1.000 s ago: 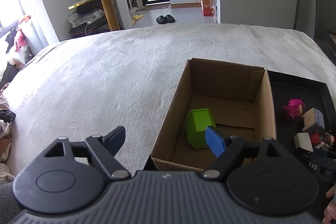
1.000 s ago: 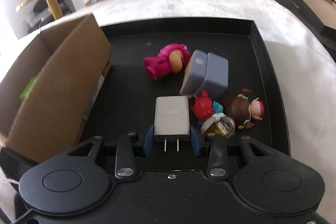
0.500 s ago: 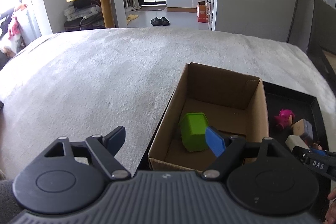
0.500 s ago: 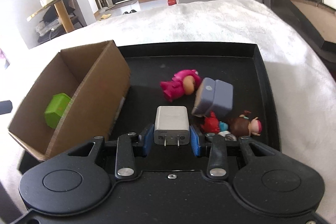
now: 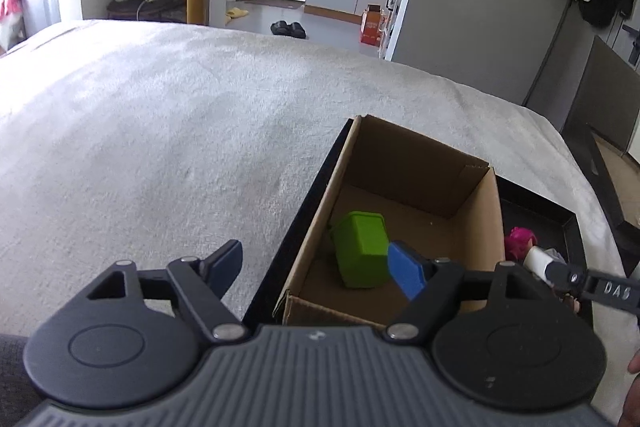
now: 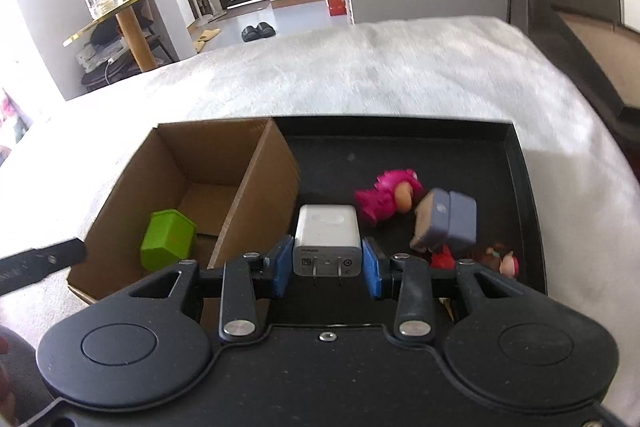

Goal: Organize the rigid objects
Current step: 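Carry the white charger into the box and open the right tool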

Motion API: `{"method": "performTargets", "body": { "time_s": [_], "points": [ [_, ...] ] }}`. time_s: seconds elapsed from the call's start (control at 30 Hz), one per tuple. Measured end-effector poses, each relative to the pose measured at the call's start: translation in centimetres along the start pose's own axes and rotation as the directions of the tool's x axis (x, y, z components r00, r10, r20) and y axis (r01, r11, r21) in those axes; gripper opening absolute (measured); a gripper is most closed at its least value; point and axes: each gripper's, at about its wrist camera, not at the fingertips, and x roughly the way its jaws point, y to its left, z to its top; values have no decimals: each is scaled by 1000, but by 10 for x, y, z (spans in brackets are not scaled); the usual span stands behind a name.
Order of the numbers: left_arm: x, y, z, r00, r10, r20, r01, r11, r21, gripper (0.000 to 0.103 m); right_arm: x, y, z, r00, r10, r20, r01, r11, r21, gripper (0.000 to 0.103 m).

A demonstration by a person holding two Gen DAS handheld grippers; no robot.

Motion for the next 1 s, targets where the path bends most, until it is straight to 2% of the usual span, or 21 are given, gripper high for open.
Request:
{"method": "performTargets", "body": {
  "time_s": [0.17, 0.33, 0.5, 1.0],
  "points": [
    [6, 7, 0, 999, -36, -4, 36, 999, -21, 71, -5, 22, 17, 1000, -17, 23, 18, 998, -65, 36],
    [14, 17, 0, 997, -70, -27, 69, 996, -60, 48, -9, 42, 30, 999, -25, 43, 30, 993, -112, 36],
    [18, 26, 1, 994, -106, -29, 103, 989, -107, 38, -5, 65, 39, 999, -22, 46, 29, 986, -165, 36],
    [35, 32, 0, 985, -158, -74, 147, 979, -140, 30, 24, 128, 51, 999, 28, -15, -32, 959, -281, 36]
  ]
}}
